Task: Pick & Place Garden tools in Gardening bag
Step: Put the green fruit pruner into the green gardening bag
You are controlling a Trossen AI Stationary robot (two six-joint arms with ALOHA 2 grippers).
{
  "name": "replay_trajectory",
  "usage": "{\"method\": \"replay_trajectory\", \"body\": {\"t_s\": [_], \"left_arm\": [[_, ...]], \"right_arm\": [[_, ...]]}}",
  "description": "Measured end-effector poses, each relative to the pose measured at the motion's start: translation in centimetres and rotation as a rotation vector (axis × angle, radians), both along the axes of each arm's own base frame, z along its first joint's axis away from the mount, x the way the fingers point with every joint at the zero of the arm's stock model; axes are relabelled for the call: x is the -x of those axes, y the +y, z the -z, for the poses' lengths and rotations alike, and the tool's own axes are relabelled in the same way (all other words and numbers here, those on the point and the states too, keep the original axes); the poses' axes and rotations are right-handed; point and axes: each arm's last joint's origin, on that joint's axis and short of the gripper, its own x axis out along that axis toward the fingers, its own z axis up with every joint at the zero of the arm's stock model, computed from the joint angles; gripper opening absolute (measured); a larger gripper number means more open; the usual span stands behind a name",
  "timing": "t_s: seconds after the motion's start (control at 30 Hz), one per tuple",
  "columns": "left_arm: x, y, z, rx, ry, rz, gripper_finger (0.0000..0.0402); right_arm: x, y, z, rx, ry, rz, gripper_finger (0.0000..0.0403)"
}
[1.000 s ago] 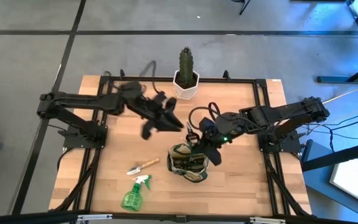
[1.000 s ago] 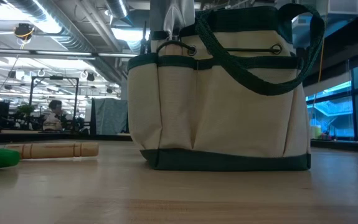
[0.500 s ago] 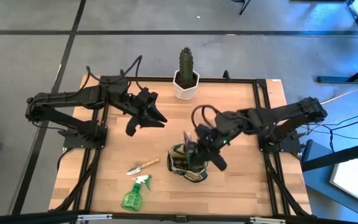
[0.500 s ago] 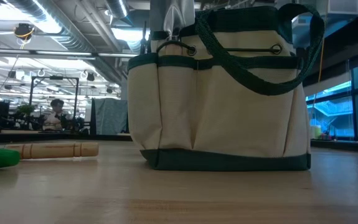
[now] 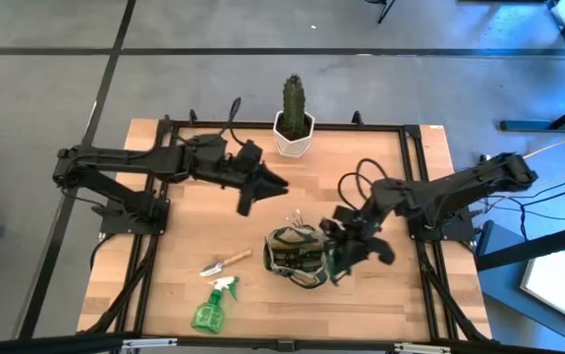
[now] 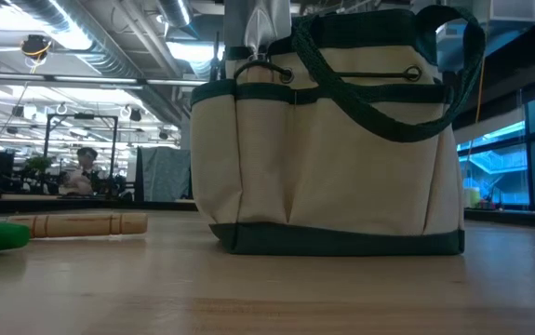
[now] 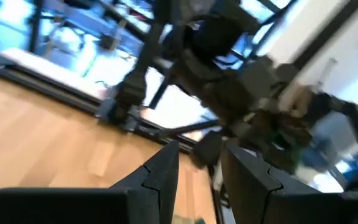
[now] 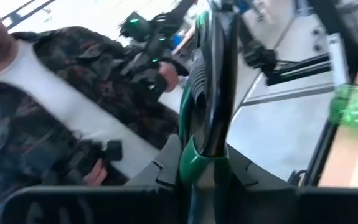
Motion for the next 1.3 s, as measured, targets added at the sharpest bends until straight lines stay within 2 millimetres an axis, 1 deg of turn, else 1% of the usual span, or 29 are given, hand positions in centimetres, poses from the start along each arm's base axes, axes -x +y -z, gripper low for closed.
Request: {"method": "replay_trajectory", "body": {"t_s": [0.1, 0.27, 0.4, 0.47, 0.53, 0.63, 0.77, 0.83, 0.93, 1.0, 1.17, 1.23, 1.3], "left_arm": [[-1.9, 0.0, 0.7, 0.050, -0.049, -0.061, 0.0113], [-5.0, -0.1, 2.3, 0.176, -0.114, -0.062, 0.0113], [-7.0, -1.4, 3.8, 0.275, -0.148, -0.045, 0.0113], [-7.6, -2.3, 4.1, 0.294, -0.152, -0.071, 0.0113], [-7.9, -3.2, 4.2, 0.287, -0.133, -0.101, 0.0111], [-8.1, -4.6, 3.4, 0.210, -0.095, -0.155, 0.0098], [-7.9, -7.2, 1.0, -0.026, -0.065, -0.185, 0.0079], [-8.0, -8.4, 0.0, -0.096, -0.052, -0.179, 0.0072], [-8.7, -9.2, -1.3, -0.084, 0.001, -0.199, 0.0061], [-9.3, -9.6, -1.6, -0.047, 0.070, -0.204, 0.0054], [-11.8, -10.6, -1.2, 0.042, 0.234, -0.148, 0.0035], [-12.7, -10.8, -1.1, 0.074, 0.287, -0.106, 0.0026], [-13.5, -11.0, -0.5, 0.097, 0.358, -0.074, 0.0018]], "right_arm": [[1.5, -0.9, 0.2, 0.009, -0.041, -0.097, 0.0055], [4.2, -2.1, 1.0, -0.007, -0.162, -0.244, 0.0055], [6.1, -3.4, 2.0, -0.060, -0.206, -0.269, 0.0055], [6.9, -4.0, 2.5, -0.078, -0.195, -0.290, 0.0055], [7.4, -4.4, 2.6, -0.082, -0.186, -0.309, 0.0055], [7.7, -4.7, 2.6, -0.075, -0.165, -0.347, 0.0055], [8.0, -5.5, 2.4, -0.059, -0.165, -0.364, 0.0055], [8.0, -6.0, 2.3, -0.055, -0.161, -0.358, 0.0055], [8.0, -6.6, 2.3, -0.040, -0.161, -0.357, 0.0055], [8.1, -6.9, 2.4, -0.017, -0.175, -0.380, 0.0055], [7.9, -7.4, 2.7, 0.031, -0.231, -0.395, 0.0055], [7.5, -7.4, 3.1, 0.037, -0.223, -0.399, 0.0055], [7.1, -7.4, 3.7, 0.042, -0.211, -0.409, 0.0055]]}}
